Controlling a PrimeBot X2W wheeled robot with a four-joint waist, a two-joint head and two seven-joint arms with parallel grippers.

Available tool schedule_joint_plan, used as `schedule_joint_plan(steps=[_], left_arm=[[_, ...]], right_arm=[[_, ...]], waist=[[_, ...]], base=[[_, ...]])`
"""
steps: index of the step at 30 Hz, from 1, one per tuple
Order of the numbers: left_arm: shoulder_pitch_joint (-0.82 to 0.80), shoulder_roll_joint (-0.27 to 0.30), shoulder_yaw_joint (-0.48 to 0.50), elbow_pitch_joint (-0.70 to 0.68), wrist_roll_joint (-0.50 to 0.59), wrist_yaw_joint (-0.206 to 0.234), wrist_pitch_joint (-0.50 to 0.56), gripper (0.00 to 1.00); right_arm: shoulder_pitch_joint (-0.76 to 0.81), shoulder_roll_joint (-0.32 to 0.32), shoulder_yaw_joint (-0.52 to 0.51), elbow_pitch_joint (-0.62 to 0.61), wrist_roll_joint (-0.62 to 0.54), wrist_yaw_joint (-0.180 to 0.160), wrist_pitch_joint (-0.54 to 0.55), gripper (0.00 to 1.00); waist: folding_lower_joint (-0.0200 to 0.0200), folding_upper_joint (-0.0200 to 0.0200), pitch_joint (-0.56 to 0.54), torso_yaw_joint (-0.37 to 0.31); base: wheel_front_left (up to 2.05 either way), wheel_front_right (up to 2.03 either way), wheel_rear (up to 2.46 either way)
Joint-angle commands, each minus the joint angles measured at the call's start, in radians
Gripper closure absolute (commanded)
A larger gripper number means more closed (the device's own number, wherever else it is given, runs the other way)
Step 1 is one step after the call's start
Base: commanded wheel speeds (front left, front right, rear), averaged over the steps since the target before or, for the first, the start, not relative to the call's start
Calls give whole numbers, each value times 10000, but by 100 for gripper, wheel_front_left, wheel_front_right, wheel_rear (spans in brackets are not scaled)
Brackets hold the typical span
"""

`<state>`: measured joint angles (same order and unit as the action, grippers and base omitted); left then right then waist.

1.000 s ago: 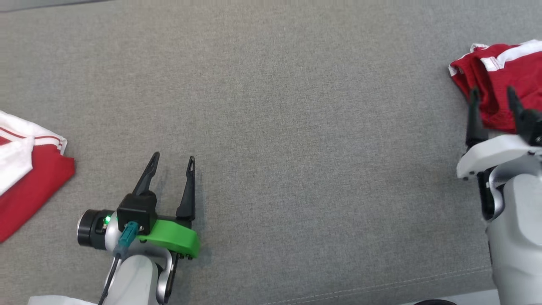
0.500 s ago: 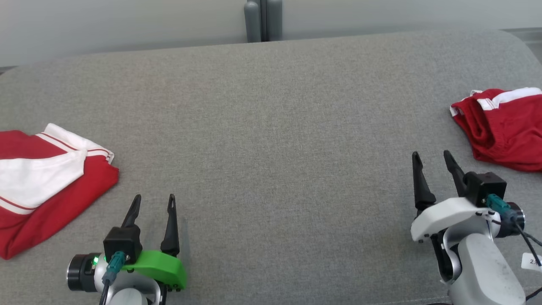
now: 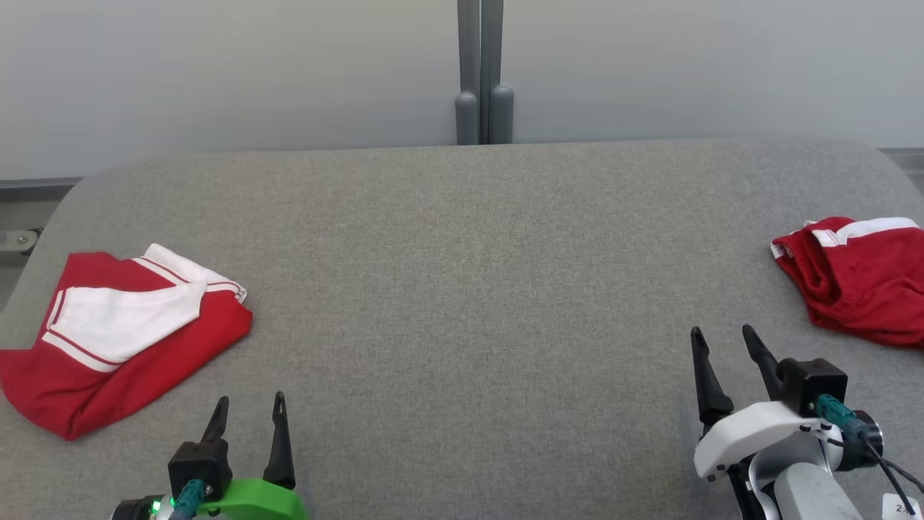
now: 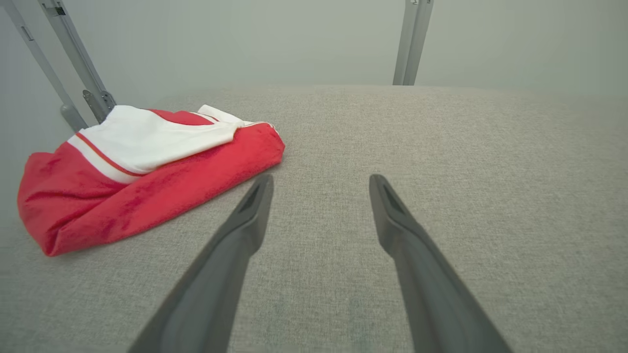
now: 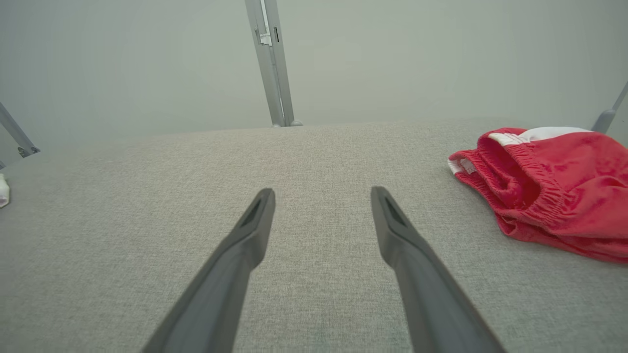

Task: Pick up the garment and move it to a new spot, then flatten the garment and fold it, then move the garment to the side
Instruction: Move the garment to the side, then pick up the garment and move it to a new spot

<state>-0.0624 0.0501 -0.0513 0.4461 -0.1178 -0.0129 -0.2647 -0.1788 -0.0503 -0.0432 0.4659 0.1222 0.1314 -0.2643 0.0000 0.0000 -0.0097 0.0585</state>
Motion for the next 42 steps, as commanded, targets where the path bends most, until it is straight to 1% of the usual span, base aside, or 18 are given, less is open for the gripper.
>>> schedule_joint_plan(steps=[1,6,14,18,21,24,25,30,33,38,42], left_arm=[[194,15,83,10,-7,35,12,0],[376,15,205,-47,2,20,12,0],[297,14,230,-109,-118,56,12,0],[261,17,299,-71,-232,210,12,0],[167,18,400,-1,-252,320,12,0],[118,20,504,44,-245,364,12,0],[118,20,504,44,-245,364,12,0],[169,24,825,157,-115,381,12,0],[246,24,1031,234,-47,314,12,0],[445,21,1284,303,-75,300,12,0],[568,18,1404,321,-177,328,12,0]], right_arm=[[231,-23,72,-64,123,-15,-1,0],[546,-21,186,-159,308,-15,0,0],[522,-17,360,-215,315,-15,0,0],[438,-17,402,-255,315,-15,0,0],[514,-17,555,-275,452,-15,0,0],[596,-19,727,-252,655,-15,0,0],[596,-19,727,-252,655,-15,0,0],[562,-21,1145,-231,910,-15,0,0],[464,-21,1282,-218,936,-15,0,0],[394,-23,1486,-154,1047,-15,0,0],[309,-25,1635,-47,1045,-15,0,0]], waist=[[0,0,-298,116],[0,0,-400,114],[0,0,-242,100],[0,0,-135,350],[0,0,-48,781],[0,0,13,1361],[0,0,13,1361],[0,0,110,2454],[0,0,170,3107],[0,0,222,4011],[0,0,270,4422]], base=[[0,0,0],[0,0,0],[0,0,0],[0,0,0],[0,0,0],[0,0,0],[0,0,0],[0,0,0],[0,0,0],[0,0,0],[0,0,0]])
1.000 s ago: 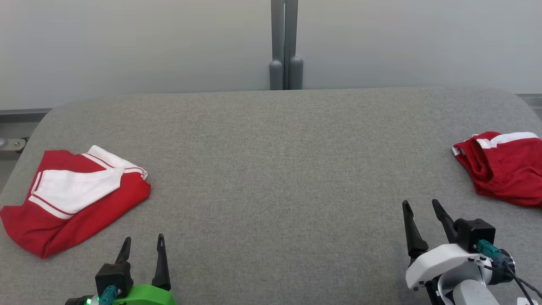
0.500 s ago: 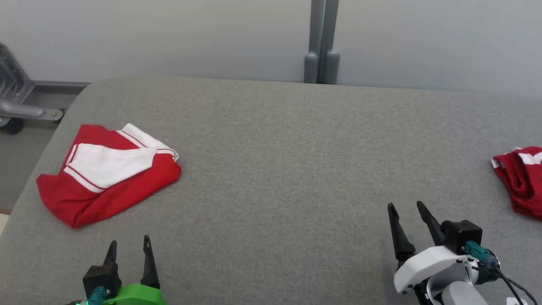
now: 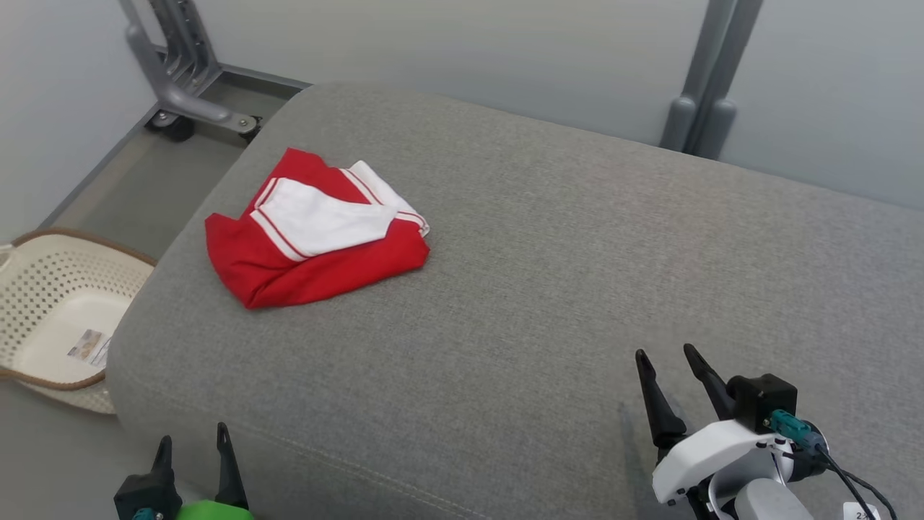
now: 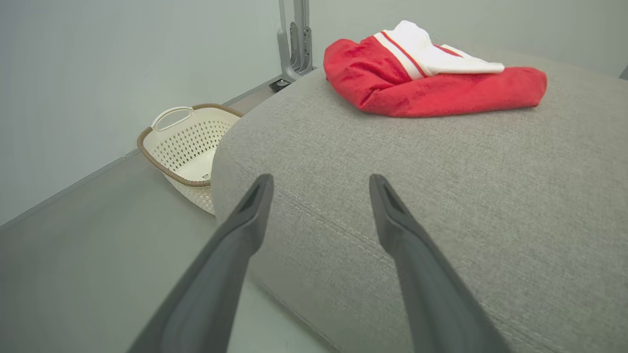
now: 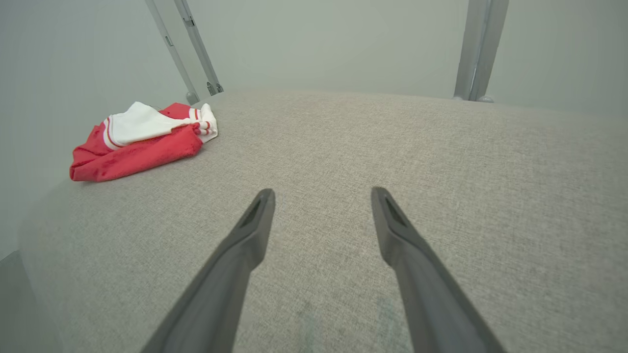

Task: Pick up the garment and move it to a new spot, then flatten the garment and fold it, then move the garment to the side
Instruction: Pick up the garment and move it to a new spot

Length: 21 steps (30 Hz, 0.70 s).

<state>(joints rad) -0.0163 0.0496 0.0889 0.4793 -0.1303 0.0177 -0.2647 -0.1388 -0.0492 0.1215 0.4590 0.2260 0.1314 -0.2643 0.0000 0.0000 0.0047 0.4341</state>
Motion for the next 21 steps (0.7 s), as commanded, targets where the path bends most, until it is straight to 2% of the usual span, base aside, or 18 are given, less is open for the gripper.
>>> schedule_joint_plan(steps=[1,8,16,21], left_arm=[[128,24,17,6,-67,6,12,0],[-23,24,-11,-29,-295,14,12,0],[-1393,44,413,168,-226,-532,12,0],[-2887,403,688,533,41,-936,12,0]], right_arm=[[-101,-38,14,44,2,-15,0,0],[-233,-42,99,137,-154,-15,0,0],[-574,-167,-221,201,-722,-15,0,0],[-913,-510,-183,95,-950,-15,0,0]], waist=[[0,0,137,725],[0,0,351,591],[0,0,1220,-147],[0,0,2058,-637]], base=[[0,0,0],[0,0,0],[0,0,0],[0,0,0]])
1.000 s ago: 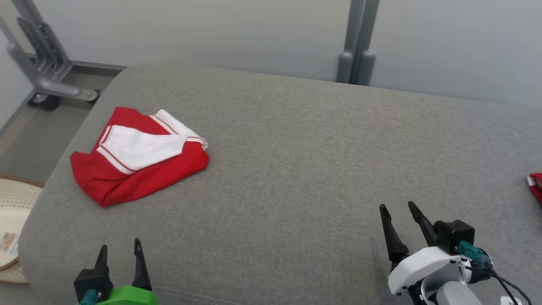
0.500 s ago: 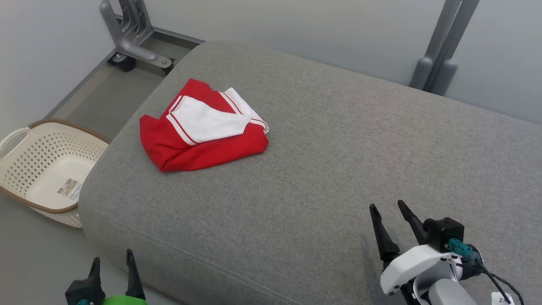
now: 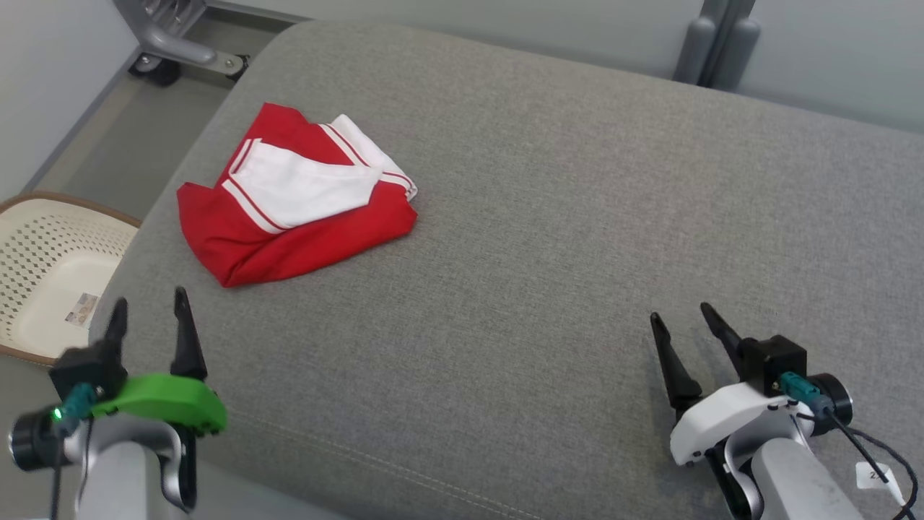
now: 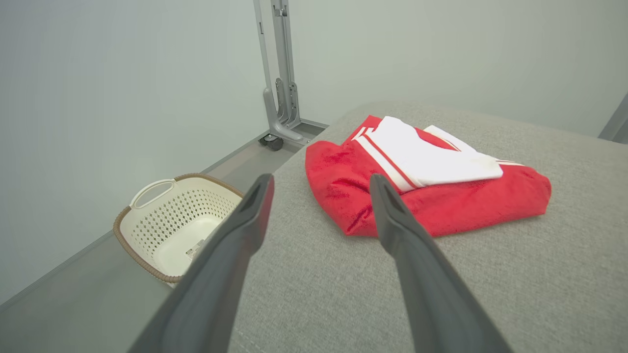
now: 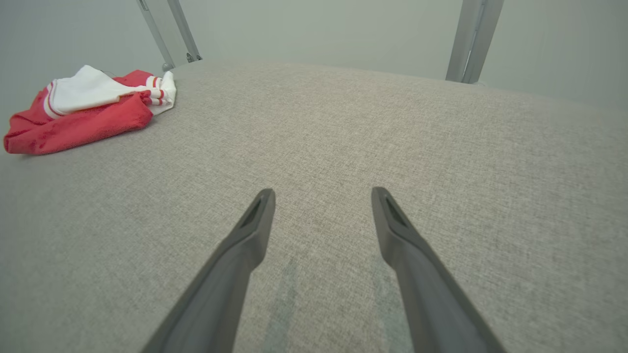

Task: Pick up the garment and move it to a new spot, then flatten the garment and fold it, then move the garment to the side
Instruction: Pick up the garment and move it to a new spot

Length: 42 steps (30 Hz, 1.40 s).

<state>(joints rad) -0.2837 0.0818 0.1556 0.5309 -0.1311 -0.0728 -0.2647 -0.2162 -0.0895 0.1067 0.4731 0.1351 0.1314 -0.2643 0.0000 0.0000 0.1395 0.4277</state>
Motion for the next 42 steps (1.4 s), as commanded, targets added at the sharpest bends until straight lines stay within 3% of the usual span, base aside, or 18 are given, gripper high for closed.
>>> schedule_joint_plan(steps=[1,10,17,22,27,28,29,30,31,37,42], left_arm=[[-519,199,80,109,88,-83,12,0],[-2970,1180,76,1961,194,-437,12,0],[-4236,1538,250,3570,-87,-500,14,0],[-4713,1648,526,4523,-228,-278,11,0],[-4816,1615,660,5044,-151,301,11,0],[-4798,1595,700,5068,-157,386,11,18],[-4772,1579,726,5054,-157,446,11,68],[-4730,1567,720,5026,-115,498,11,93],[-4700,1552,753,4987,-131,543,11,100],[-4431,1524,767,4315,32,472,11,100],[-4453,1027,241,2242,509,-9,9,100]], right_arm=[[-240,-191,-29,-75,-65,-15,0,0],[-894,-752,-60,-525,-244,-15,0,0],[-1204,-889,-112,-1176,-536,-15,-2,0],[-1219,-973,-248,-1542,-714,-15,0,0],[-1127,-1020,-438,-1663,-717,-15,0,0],[-1094,-1024,-466,-1661,-718,-15,0,0],[-1066,-1009,-490,-1664,-710,-15,0,0],[-1043,-994,-512,-1662,-705,-15,0,0],[-1022,-975,-532,-1657,-707,-15,0,0],[-1040,-822,-563,-1558,-643,-15,0,0],[-1099,-531,-615,-1443,-522,-15,0,0]], waist=[[0,0,899,-688],[0,0,2193,-1440],[0,0,2852,-2025],[0,0,3133,-2370],[0,0,3198,-2530],[0,0,3192,-2547],[0,0,3182,-2561],[0,0,3172,-2567],[0,0,3164,-2568],[0,0,3029,-2521],[0,0,2663,-2530]], base=[[0,0,0],[0,0,0],[0,0,0],[0,0,0],[0,0,0],[0,0,0],[0,0,0],[0,0,0],[0,0,0],[0,0,0],[0,0,0]])
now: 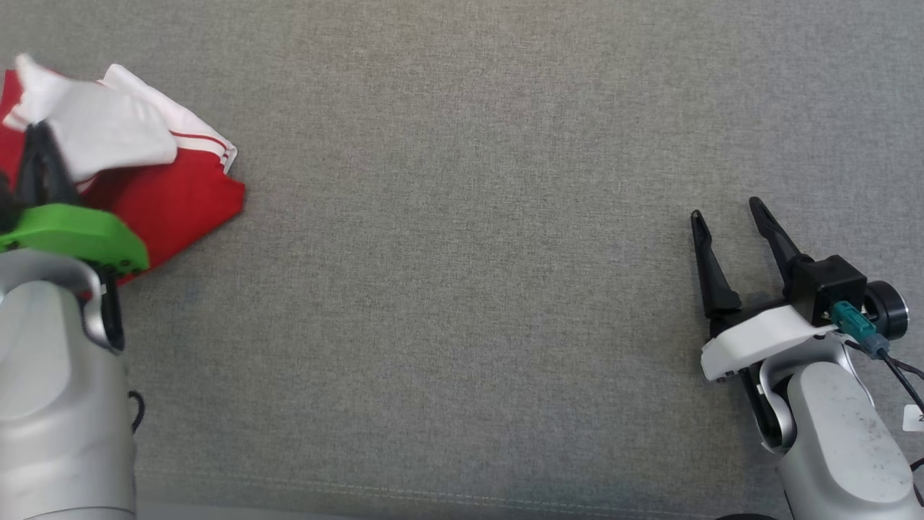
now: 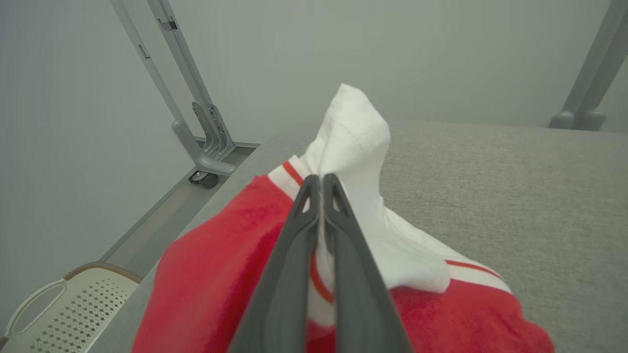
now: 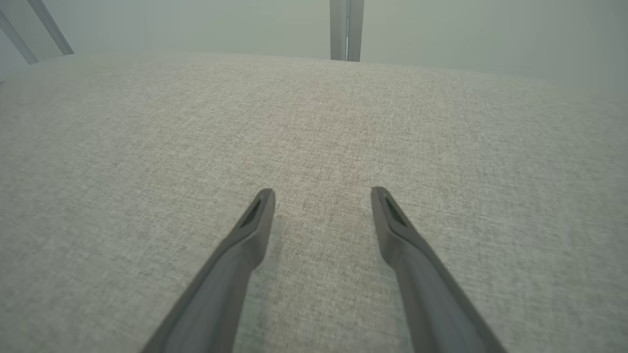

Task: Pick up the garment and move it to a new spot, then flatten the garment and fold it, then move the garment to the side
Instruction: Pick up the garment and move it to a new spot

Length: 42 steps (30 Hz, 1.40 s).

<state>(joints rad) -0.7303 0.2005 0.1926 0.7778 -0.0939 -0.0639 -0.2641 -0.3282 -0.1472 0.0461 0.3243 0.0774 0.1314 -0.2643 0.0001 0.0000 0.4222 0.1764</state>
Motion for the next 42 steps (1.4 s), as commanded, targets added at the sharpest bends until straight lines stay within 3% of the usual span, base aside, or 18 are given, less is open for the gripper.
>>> schedule_joint_plan(steps=[1,6,10,15,20,24,29,32,33,34,39,42], left_arm=[[22,-332,-308,-657,217,-171,2,100],[153,-1091,-1474,-2162,402,-528,4,100],[230,-1365,-2372,-2567,232,-626,2,100],[237,-1478,-3927,-2674,-343,-670,2,100],[115,-1466,-6491,-2763,-1704,-667,2,100],[-155,-1472,-7922,-3038,-2558,-657,2,100],[-514,-1469,-8822,-3506,-3425,-655,2,100],[-674,-1459,-8981,-3468,-3660,-439,2,100],[-720,-1459,-8982,-3297,-3606,-296,4,65],[-729,-1457,-8950,-3095,-3589,-169,4,0],[-664,-1465,-8178,-2506,-3265,491,4,0],[-295,-1467,-7529,-2324,-2977,609,7,0]], right_arm=[[30,106,-33,65,99,-15,0,0],[87,452,21,203,262,-15,0,0],[172,627,2,247,395,-15,0,0],[286,851,15,256,576,-15,0,0],[439,921,-197,211,706,-15,0,0],[512,955,-310,172,769,-15,0,0],[562,957,-169,160,1134,-15,0,0],[550,958,-34,171,1308,-15,0,0],[529,957,9,181,1353,-15,0,0],[506,957,46,190,1371,-15,0,0],[479,961,24,130,1496,-15,0,0],[583,957,-24,139,1482,-15,0,0]], waist=[[-1,0,-262,-50],[-1,0,-816,-510],[-1,0,-1087,-999],[-1,0,-1337,-2052],[-1,0,-1321,-2989],[-1,0,-1279,-3582],[-1,0,-1242,-4137],[-1,0,-1230,-4368],[-1,0,-1223,-4423],[-1,0,-1223,-4464],[-1,0,-1271,-4368],[-1,0,-1400,-4046]], base=[[0,0,0],[0,0,0],[0,0,0],[0,0,0],[0,0,0],[0,0,0],[0,0,0],[0,0,0],[0,0,0],[0,0,0],[0,0,0],[0,0,0]])
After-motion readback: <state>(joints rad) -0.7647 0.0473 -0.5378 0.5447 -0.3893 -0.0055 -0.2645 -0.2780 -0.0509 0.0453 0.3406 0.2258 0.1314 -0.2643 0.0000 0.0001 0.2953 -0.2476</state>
